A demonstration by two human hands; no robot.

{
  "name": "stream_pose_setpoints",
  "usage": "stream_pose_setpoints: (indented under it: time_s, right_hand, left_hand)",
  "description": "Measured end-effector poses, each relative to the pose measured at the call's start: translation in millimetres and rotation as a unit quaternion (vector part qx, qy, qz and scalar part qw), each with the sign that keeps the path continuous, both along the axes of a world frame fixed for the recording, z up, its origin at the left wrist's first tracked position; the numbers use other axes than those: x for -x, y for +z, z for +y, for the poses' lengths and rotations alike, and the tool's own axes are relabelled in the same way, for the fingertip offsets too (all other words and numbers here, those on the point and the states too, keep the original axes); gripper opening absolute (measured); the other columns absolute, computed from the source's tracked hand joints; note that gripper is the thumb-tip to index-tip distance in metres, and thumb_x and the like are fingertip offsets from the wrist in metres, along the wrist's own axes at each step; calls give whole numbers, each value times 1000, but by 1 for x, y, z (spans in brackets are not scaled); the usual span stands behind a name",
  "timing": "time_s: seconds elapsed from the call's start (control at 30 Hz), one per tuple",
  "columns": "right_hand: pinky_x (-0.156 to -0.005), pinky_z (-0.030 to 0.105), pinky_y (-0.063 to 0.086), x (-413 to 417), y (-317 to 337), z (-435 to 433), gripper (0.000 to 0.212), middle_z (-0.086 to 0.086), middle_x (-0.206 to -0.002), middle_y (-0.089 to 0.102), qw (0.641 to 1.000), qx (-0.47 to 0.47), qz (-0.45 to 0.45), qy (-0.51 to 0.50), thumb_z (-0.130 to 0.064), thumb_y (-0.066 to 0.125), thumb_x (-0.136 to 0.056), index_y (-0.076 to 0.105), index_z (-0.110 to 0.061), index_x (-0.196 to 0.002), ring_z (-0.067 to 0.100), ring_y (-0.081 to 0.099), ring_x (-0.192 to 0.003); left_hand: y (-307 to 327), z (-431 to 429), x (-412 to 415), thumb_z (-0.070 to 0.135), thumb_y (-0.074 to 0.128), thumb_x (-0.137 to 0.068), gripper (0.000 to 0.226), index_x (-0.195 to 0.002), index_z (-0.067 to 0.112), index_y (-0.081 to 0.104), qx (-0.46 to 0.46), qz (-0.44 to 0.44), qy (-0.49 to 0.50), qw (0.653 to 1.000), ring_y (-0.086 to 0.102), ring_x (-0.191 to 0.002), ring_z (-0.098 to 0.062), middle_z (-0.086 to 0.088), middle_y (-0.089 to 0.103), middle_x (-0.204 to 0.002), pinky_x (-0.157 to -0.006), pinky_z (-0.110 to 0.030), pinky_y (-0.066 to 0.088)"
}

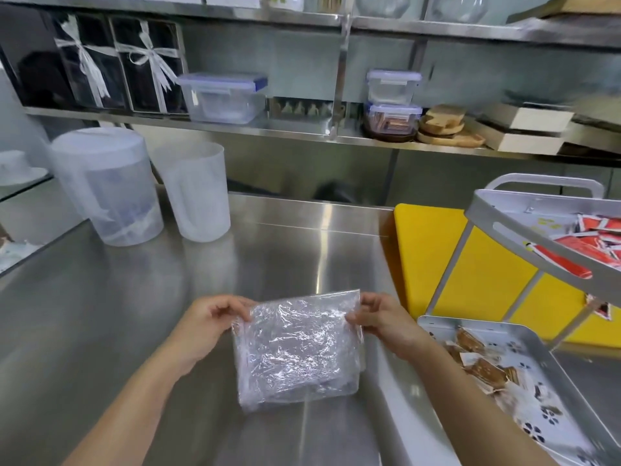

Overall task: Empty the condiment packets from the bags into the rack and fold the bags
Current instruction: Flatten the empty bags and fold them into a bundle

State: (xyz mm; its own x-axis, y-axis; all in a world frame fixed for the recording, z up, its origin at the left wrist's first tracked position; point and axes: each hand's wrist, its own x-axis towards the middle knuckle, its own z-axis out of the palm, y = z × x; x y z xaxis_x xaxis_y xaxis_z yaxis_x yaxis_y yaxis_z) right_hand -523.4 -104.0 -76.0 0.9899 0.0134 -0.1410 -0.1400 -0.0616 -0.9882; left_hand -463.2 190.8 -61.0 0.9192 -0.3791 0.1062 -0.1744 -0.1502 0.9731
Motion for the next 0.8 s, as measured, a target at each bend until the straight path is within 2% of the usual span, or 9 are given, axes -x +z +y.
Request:
stream_pose_setpoints:
  time_s: [0.17, 0.23, 0.3, 0.4, 0.5, 0.57, 0.63, 0.7, 0.8]
  right_hand:
    - [-63, 15, 50, 3, 31, 6, 24, -11, -70, 71, 987, 136, -56, 60, -3, 63, -83, 70, -25, -77, 2, 66, -67]
    - [-67, 17, 51, 1, 42, 16, 15, -10, -71, 67, 974, 185, -86, 95, -5, 62, -84, 67, -19, -82, 1, 62, -70]
    - [-71, 18, 50, -3, 55, 27, 8, -6, -76, 64, 968, 192, -101, 126, -4, 62, -84, 65, -11, -87, 2, 61, -73]
    - [-72, 14, 48, -8, 68, 44, 23, -15, -75, 64, 954, 220, -137, 152, -3, 63, -84, 63, -26, -83, -2, 60, -75]
    - [-79, 3, 39, -11, 65, 49, 36, -13, -108, 60, 933, 306, -179, 54, -19, 70, -81, 58, -23, -114, -1, 54, -101]
    - [-82, 3, 35, -8, 59, 50, 67, -11, -126, 48, 964, 217, -143, -62, -29, 76, -74, 42, -23, -132, 2, 44, -116]
    - [-94, 20, 40, -2, 54, 48, 85, -6, -132, 43, 991, 33, -53, -120, -36, 77, -69, 33, -20, -140, 11, 44, -120]
    - [-106, 42, 37, 4, 43, 45, 76, 6, -136, 51, 986, -159, 41, -40, -46, 67, -74, 41, -15, -138, 24, 50, -123]
    - [-109, 49, 33, 17, 32, 51, 63, 13, -133, 57, 938, -325, 81, 86, -55, 54, -82, 55, -14, -129, 32, 49, -127]
  left_hand:
    - [39, 18, -6, 5, 62, -82, 13, -88, 12, 54, 41, 70, 17, 997, 64, -94, -24, -10, 68, -106, -79, -29, 51]
    - [48, 8, 1, 26, 71, -68, 43, -107, 25, 53, -46, 84, -55, 994, 64, -101, -16, 0, 68, -110, -88, -31, 48]
    - [47, -13, 16, 26, 81, -61, 62, -115, 32, 50, -117, 122, -148, 974, 65, -99, -11, 4, 68, -109, -88, -28, 48]
    - [31, -41, 27, 12, 78, -70, 32, -97, 15, 61, -155, 103, -170, 968, 64, -70, -6, 4, 70, -78, -63, -16, 48]
    - [21, -49, 24, 8, 73, -73, 6, -77, 9, 68, -137, 63, -64, 986, 61, -57, -6, 3, 67, -61, -53, -16, 47]
    - [19, -45, 21, 6, 73, -72, 4, -74, 8, 70, -68, 92, 21, 993, 66, -58, -13, -1, 72, -61, -53, -18, 51]
    - [21, -41, 18, 6, 75, -69, 14, -82, 4, 71, 23, 150, 45, 987, 71, -71, -22, -8, 76, -75, -63, -27, 56]
    - [24, -39, 18, 10, 77, -61, 34, -92, -2, 69, 129, 233, 18, 964, 71, -80, -29, -17, 75, -88, -67, -36, 58]
    - [28, -42, 23, 9, 75, -59, 41, -96, -7, 68, 185, 301, -26, 935, 71, -75, -32, -22, 72, -90, -65, -42, 59]
